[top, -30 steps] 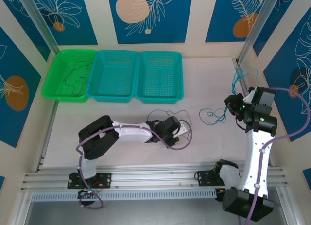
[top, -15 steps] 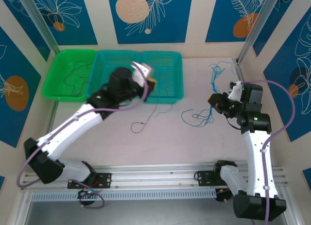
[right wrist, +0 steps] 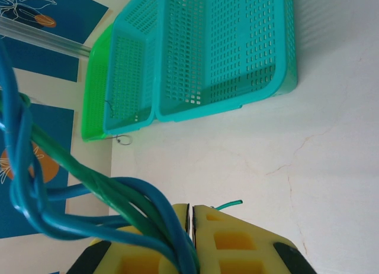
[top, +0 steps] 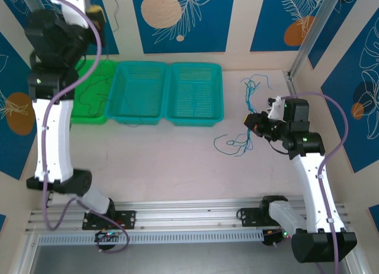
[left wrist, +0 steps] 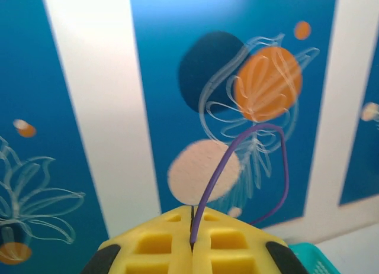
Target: Untangle the cables
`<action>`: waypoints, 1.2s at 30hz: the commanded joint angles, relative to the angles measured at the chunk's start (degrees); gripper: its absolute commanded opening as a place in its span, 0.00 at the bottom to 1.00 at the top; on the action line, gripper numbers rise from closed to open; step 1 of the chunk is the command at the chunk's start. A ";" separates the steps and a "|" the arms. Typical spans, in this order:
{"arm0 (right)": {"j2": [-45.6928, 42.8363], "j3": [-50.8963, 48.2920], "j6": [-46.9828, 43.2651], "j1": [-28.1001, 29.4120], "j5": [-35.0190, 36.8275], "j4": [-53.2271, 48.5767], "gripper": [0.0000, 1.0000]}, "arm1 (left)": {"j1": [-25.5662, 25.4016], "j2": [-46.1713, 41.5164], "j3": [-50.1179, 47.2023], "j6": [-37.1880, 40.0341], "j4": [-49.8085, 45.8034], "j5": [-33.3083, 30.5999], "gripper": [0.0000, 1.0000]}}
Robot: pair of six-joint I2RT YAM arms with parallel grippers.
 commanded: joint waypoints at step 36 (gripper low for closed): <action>8.05 3.76 0.59 9.07 5.94 -2.12 0.00 | 25.91 41.30 7.92 -10.34 -19.43 4.44 0.00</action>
